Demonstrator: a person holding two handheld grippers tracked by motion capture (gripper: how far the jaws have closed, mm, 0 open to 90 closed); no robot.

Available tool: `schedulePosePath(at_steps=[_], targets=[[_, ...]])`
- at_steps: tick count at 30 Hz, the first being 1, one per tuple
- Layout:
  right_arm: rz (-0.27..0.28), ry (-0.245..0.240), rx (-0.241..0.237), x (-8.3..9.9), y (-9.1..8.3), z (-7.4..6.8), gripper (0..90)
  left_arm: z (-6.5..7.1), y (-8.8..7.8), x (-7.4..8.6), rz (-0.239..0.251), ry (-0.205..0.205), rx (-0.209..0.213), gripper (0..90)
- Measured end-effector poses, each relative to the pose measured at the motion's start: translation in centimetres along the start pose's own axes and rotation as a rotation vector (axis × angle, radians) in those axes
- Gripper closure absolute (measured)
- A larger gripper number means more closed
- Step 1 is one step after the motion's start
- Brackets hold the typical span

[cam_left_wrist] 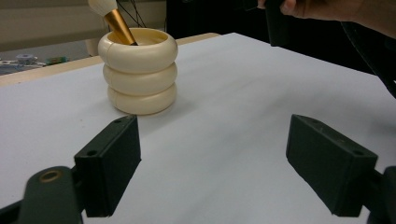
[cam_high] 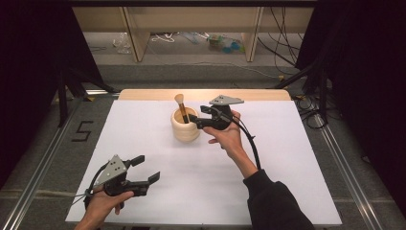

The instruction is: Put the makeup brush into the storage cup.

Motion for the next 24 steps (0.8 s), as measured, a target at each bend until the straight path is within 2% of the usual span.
schedulePosePath(at_steps=[4,5,8,10,24], targets=[[-0.025,-0.027,-0.012,0.1,-1.0,-0.6,35.7,0.0,-0.1,0.0,0.004,-0.002,0.000,17.8],[-0.028,-0.040,-0.003,0.2,-1.2,-0.6,35.6,0.0,-0.1,0.0,0.005,-0.002,0.000,17.8],[-0.033,-0.023,-0.022,0.4,-1.7,-0.7,35.3,0.0,0.0,0.0,0.008,0.000,0.007,17.7],[-0.014,-0.022,-0.018,0.5,-1.8,-0.7,35.1,0.0,0.0,0.0,0.008,-0.001,0.006,17.7],[-0.028,-0.012,-0.031,1.0,-3.8,-1.1,34.2,0.1,0.0,-0.1,0.012,-0.001,0.007,17.7]])
Point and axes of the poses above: each handheld gripper's, and its own axes: y roughly forward along the jaws, x roughly out of its underside, z roughly to its right, the point moved 3 cm from there along y, roughly forward along the jaws, and after that the axes turned 13 degrees about -y, right-handed, at the moved point
